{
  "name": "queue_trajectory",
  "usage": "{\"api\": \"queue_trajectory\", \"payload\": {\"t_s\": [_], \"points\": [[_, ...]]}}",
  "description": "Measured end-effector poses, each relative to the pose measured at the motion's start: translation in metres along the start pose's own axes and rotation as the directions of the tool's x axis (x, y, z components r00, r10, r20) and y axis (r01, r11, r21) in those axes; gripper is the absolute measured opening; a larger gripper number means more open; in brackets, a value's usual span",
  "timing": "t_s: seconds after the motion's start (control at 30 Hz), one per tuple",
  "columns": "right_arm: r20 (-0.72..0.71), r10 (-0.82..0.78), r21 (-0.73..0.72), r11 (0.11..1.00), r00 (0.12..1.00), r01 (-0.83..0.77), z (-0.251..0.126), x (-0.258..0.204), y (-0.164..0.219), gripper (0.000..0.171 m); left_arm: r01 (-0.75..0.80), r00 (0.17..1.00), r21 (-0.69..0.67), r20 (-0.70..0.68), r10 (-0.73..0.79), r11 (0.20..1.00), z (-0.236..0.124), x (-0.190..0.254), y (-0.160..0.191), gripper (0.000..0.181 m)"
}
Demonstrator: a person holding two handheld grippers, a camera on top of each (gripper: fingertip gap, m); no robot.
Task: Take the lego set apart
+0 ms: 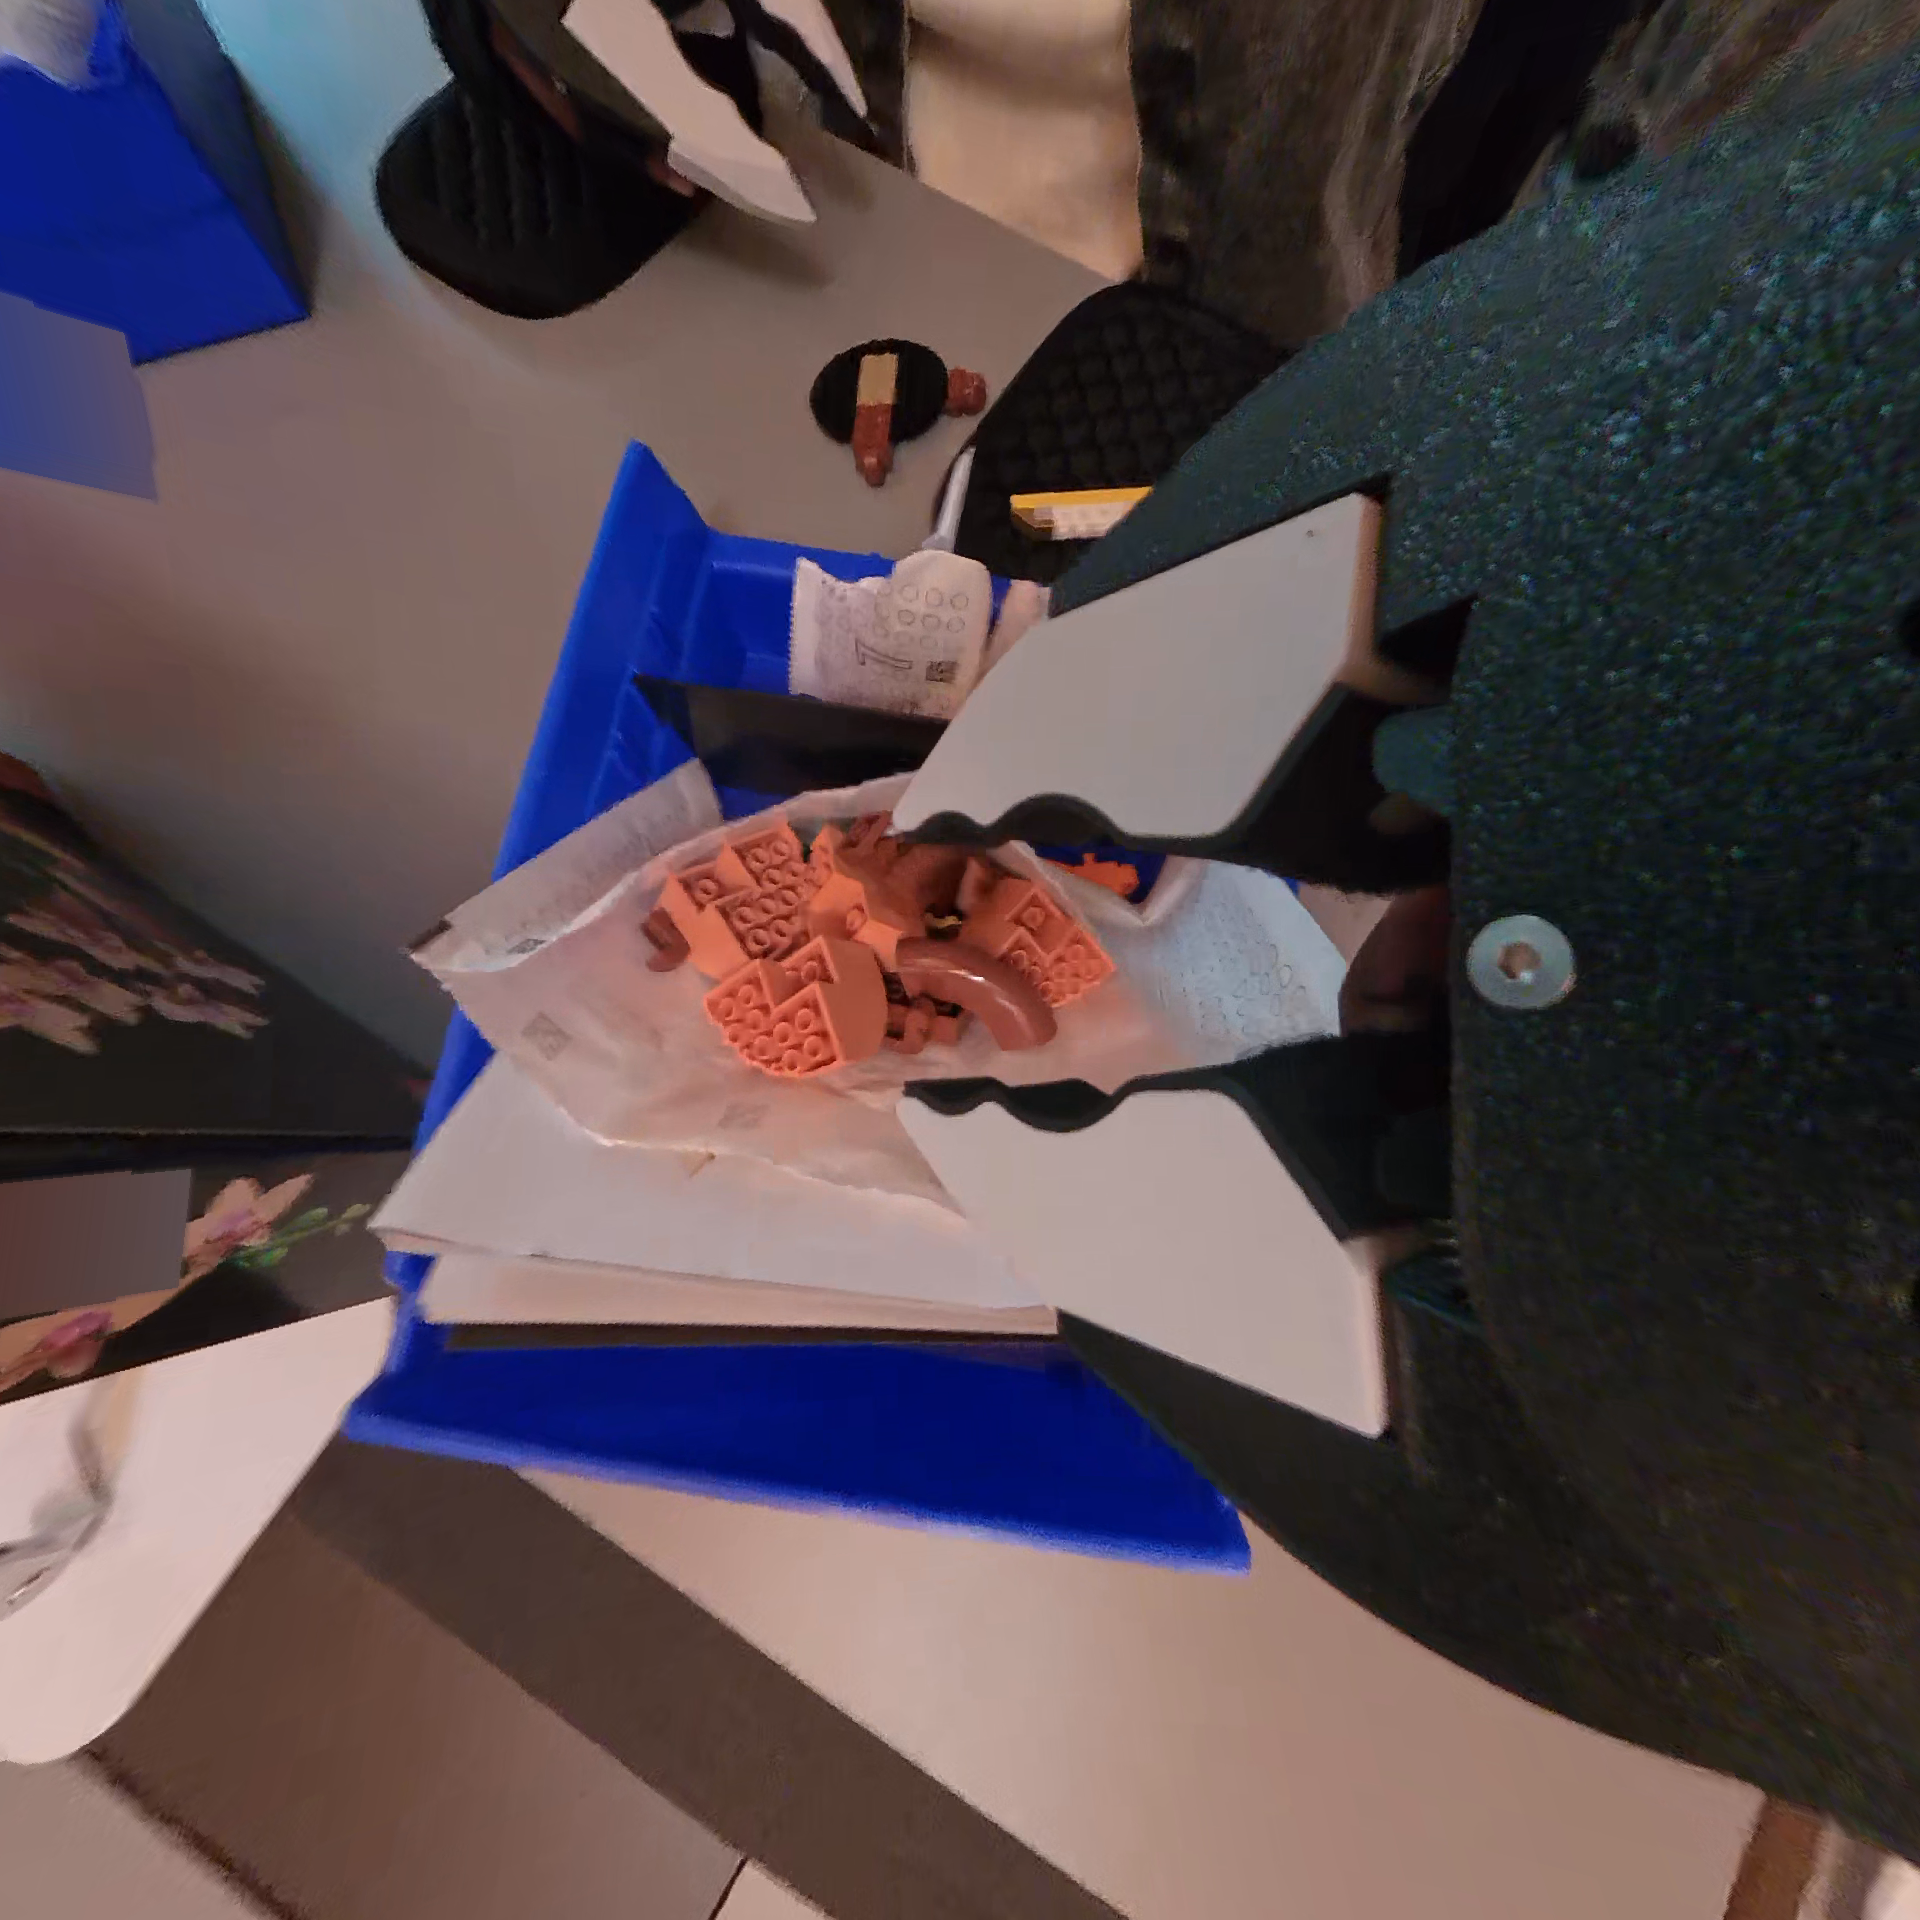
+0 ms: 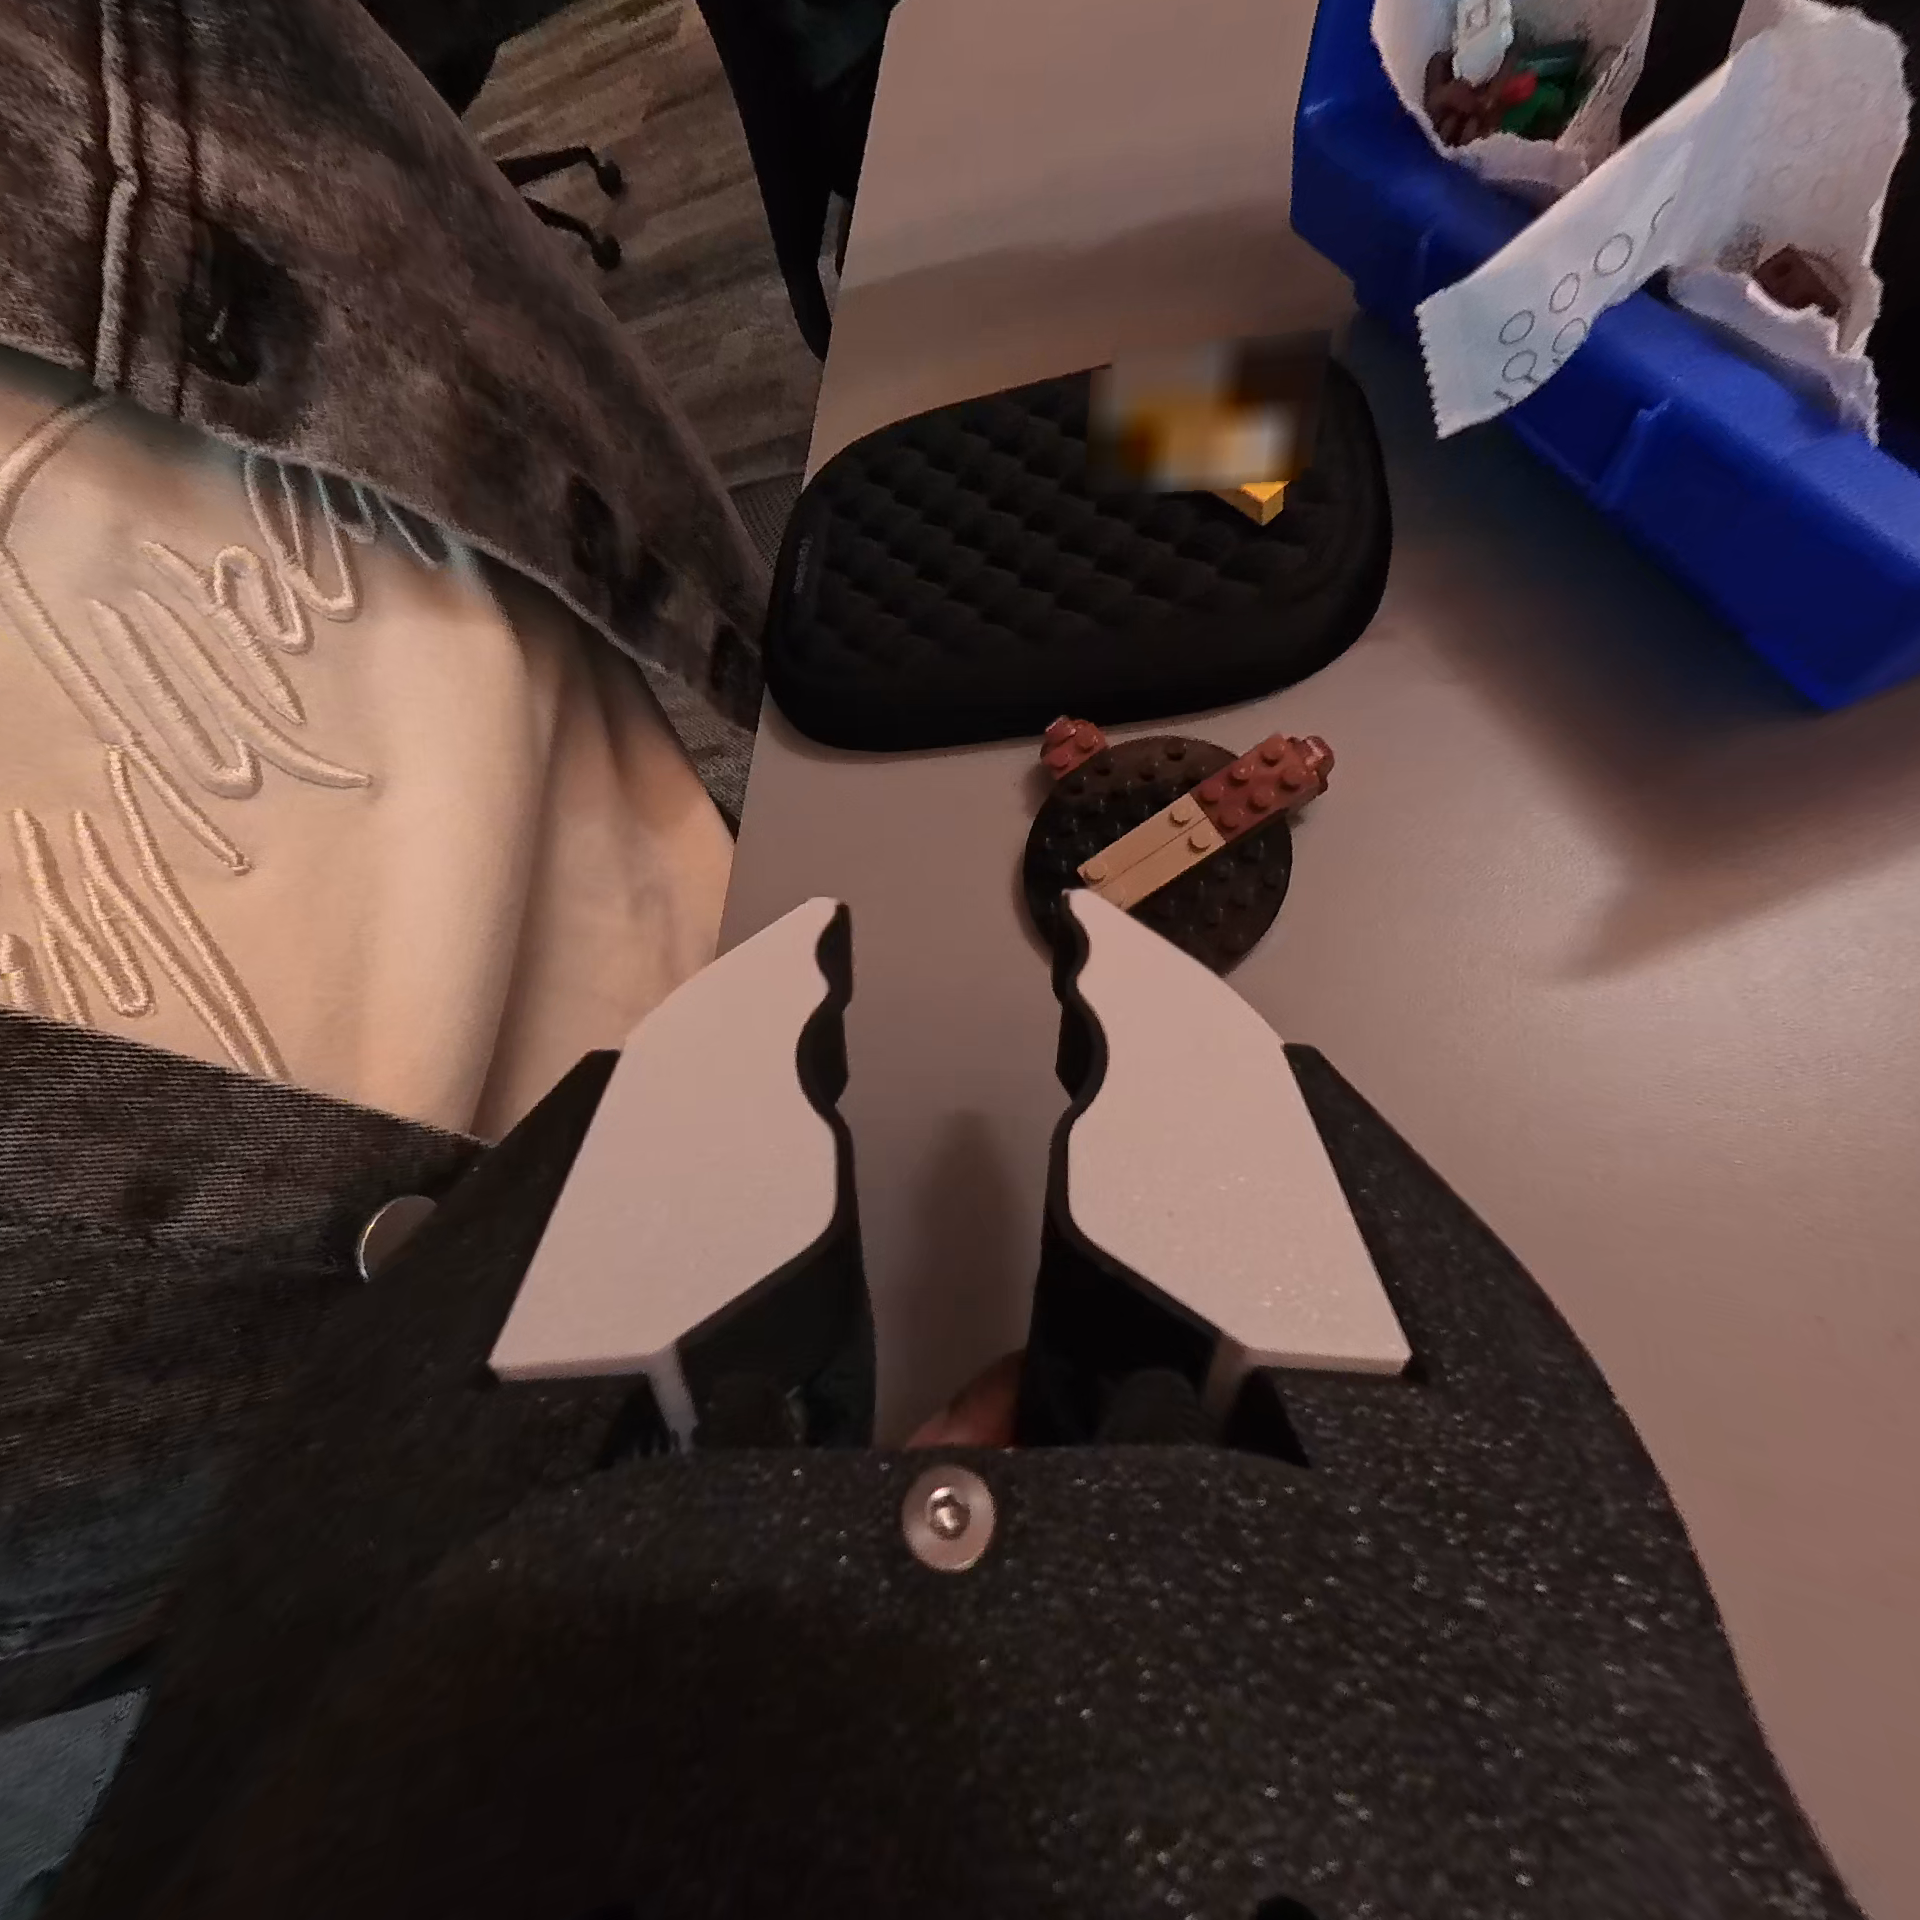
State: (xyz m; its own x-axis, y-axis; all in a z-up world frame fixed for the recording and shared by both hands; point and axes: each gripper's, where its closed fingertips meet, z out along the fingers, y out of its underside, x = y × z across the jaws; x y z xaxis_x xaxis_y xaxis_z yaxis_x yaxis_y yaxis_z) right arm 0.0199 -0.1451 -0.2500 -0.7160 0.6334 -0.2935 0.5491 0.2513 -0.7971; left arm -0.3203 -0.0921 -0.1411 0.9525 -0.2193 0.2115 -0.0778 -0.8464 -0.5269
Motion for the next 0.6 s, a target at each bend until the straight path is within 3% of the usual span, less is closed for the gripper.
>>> {"api": "queue_trajectory", "payload": {"t_s": [0.13,0.2,0.3,0.4,0.5,0.6], "points": [[-0.064,-0.042,0.039,0.998,0.997,0.044,-0.002,0.012,-0.01,0.031,-0.121,0.992,0.354,0.02,0.121,0.927,-0.027,0.048,-0.036,0.028],[-0.115,-0.059,0.006,0.998,0.992,0.06,0.002,0.024,-0.008,0.032,-0.188,0.98,0.441,0.023,0.199,0.877,-0.032,0.094,-0.033,0.025],[-0.191,-0.113,-0.078,0.992,0.975,0.1,0.015,0.04,-0.004,0.031,-0.279,0.96,0.417,0.124,0.25,0.865,-0.01,0.148,-0.002,0.023],[-0.247,-0.076,-0.145,0.989,0.966,0.041,0.034,0.047,0.0,0.034,-0.353,0.931,0.266,0.199,0.307,0.897,0.036,0.19,0.049,0.023],[-0.24,-0.067,-0.182,0.983,0.968,0.023,0.048,0.038,0.005,0.056,-0.338,0.941,0.197,0.1,0.324,0.92,0.079,0.235,0.095,0.022],[-0.251,-0.212,-0.285,0.949,0.944,0.137,0.049,0.044,0.015,0.077,-0.254,0.966,0.204,0.008,0.258,0.945,0.112,0.261,0.119,0.024]]}}
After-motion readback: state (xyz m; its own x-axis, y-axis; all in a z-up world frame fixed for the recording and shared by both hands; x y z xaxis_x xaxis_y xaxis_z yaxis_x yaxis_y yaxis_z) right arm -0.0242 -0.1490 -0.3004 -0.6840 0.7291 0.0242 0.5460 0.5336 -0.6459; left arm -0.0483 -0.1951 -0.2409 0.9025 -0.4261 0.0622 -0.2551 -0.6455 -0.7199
